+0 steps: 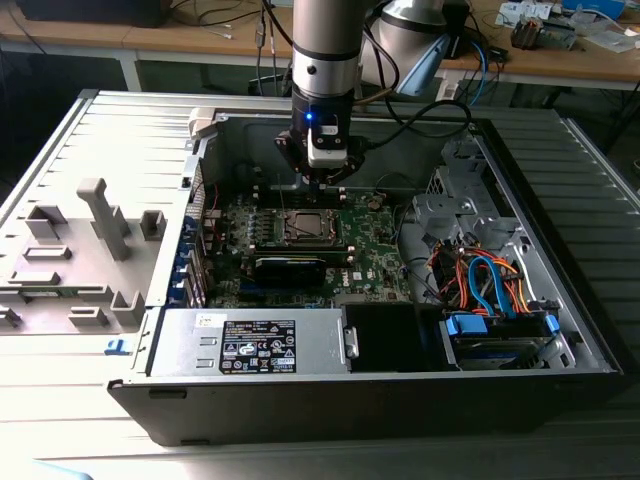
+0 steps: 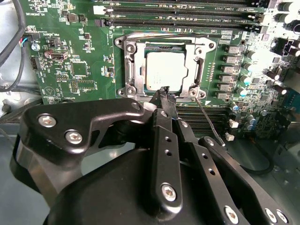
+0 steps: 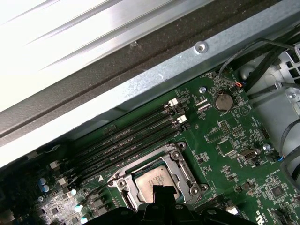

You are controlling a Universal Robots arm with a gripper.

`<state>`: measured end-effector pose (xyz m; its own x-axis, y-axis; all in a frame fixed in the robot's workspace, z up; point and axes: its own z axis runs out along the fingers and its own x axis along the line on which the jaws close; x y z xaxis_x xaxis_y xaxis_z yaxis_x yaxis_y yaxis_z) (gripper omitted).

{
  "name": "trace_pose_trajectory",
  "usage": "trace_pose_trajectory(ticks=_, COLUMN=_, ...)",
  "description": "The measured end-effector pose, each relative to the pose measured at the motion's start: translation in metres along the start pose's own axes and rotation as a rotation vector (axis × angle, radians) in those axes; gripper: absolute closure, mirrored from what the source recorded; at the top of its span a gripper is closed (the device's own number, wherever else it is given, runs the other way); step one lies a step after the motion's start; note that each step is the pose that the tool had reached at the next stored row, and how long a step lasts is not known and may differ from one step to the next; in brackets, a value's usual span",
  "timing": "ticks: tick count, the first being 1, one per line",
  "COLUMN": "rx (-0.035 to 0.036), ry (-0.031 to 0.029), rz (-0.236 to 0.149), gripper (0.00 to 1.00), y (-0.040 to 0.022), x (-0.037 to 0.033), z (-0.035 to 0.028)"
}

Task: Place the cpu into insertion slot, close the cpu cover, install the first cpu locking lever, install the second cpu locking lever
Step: 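Install the first cpu locking lever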

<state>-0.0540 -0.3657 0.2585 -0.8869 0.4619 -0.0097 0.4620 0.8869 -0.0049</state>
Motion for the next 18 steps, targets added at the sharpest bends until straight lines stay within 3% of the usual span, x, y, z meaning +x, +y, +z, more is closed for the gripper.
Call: trace_pose_trajectory(ticks=18, rx=-0.0001, ry=-0.0001, rz=-0.016, gripper=0.89, y=0.0, x=0.0, z=0.0)
